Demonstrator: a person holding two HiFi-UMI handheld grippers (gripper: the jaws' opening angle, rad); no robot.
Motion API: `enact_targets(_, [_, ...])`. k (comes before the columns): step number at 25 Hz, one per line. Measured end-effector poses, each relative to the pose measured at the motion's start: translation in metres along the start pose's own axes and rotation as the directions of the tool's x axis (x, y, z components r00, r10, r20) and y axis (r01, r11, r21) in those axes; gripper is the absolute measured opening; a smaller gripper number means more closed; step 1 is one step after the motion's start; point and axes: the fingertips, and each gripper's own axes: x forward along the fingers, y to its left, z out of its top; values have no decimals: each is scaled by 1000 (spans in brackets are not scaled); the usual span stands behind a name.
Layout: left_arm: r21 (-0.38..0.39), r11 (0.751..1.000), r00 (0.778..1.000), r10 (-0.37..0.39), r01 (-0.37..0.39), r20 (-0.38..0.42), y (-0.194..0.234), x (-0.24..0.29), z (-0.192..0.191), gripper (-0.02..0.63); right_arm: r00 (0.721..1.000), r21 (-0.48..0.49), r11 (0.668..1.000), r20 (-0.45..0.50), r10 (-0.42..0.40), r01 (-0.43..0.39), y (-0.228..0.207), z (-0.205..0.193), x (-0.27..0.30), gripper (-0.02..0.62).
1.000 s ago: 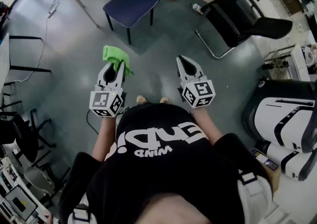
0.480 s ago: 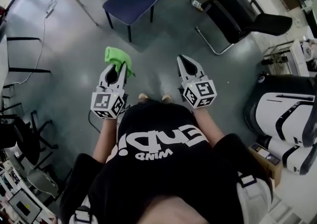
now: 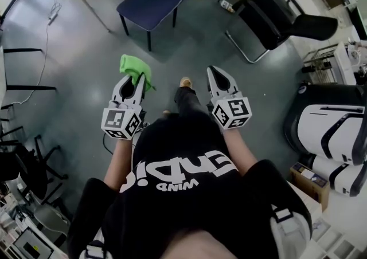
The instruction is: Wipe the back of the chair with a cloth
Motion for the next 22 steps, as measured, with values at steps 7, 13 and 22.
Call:
enact_targets(7, [-13, 1000, 1000, 1, -1, 7, 25, 21, 4, 69, 1000, -5, 1000, 24, 17, -17, -4, 11, 43, -3])
enact_targets(13, [-24, 1000, 1000, -6, 6, 3, 54, 60, 17, 69, 999, 5, 999, 28, 42, -42, -16, 22, 93, -3])
enact_targets(22, [-49, 999, 1000, 5, -6, -18, 103, 140, 34, 69, 999, 23, 998, -1, 52, -52, -60, 42, 184, -3])
